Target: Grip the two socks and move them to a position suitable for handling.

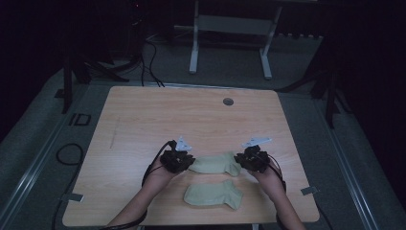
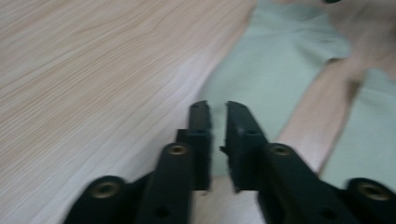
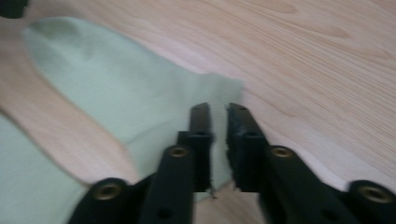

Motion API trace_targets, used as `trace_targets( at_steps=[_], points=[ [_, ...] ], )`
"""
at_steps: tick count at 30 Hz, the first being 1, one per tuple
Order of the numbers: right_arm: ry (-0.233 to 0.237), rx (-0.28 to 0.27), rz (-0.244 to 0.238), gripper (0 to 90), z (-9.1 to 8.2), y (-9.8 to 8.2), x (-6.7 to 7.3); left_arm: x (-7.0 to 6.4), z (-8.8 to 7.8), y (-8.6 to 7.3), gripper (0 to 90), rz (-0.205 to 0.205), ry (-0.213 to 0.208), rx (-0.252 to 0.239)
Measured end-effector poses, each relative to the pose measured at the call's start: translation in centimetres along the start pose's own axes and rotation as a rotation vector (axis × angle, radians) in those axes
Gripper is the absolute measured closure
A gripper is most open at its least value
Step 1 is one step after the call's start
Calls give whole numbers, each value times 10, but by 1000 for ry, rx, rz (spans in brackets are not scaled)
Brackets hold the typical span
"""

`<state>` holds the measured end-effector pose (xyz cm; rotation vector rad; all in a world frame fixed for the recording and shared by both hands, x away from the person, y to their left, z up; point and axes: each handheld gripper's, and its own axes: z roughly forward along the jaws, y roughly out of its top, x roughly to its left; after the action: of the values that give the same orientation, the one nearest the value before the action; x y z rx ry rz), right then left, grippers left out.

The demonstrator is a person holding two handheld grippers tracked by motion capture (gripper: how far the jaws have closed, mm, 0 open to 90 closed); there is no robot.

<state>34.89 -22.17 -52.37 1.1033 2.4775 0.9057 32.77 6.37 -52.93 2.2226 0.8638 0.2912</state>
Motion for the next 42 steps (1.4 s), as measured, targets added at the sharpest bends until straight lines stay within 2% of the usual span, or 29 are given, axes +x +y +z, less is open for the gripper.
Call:
trace_targets(
  at_steps=[4,6,10,11,14,18,25,29,32,35,37,39,40,42],
  points=[
    [19,0,-22,813,4,-3,13,-11,18,1,856,32,-14,39],
    [12,16,-31,770,9,-6,16,-12,26,0,855,32,-12,63],
    [5,57,-48,701,21,-16,17,-10,36,-3,852,38,-1,80],
    [7,44,-45,685,20,-17,17,-9,35,-4,852,34,-7,71],
    [1,51,-62,632,17,-20,12,-9,32,-7,853,35,-16,70],
    [23,51,-61,630,15,-23,3,-8,28,-11,852,32,-15,72],
    [24,60,-71,631,18,-18,0,-8,30,-10,851,33,-12,71],
    [34,88,-65,620,20,-10,-2,-10,31,-7,828,25,-21,69],
    [70,66,-37,551,15,-6,-2,-10,25,-6,792,3,-52,57],
    [87,43,-45,524,7,-3,3,-13,15,-4,727,-7,-74,45],
    [101,23,-43,513,0,-3,7,-16,4,-5,677,-9,-63,16],
    [110,6,-49,500,-7,-6,13,-18,-6,-7,608,-21,-57,15],
    [113,1,-55,494,-11,-8,15,-20,-11,-9,566,-31,-41,14],
    [110,-1,-74,491,-18,-12,21,-26,-21,-13,548,-21,-28,17]
  ],
)
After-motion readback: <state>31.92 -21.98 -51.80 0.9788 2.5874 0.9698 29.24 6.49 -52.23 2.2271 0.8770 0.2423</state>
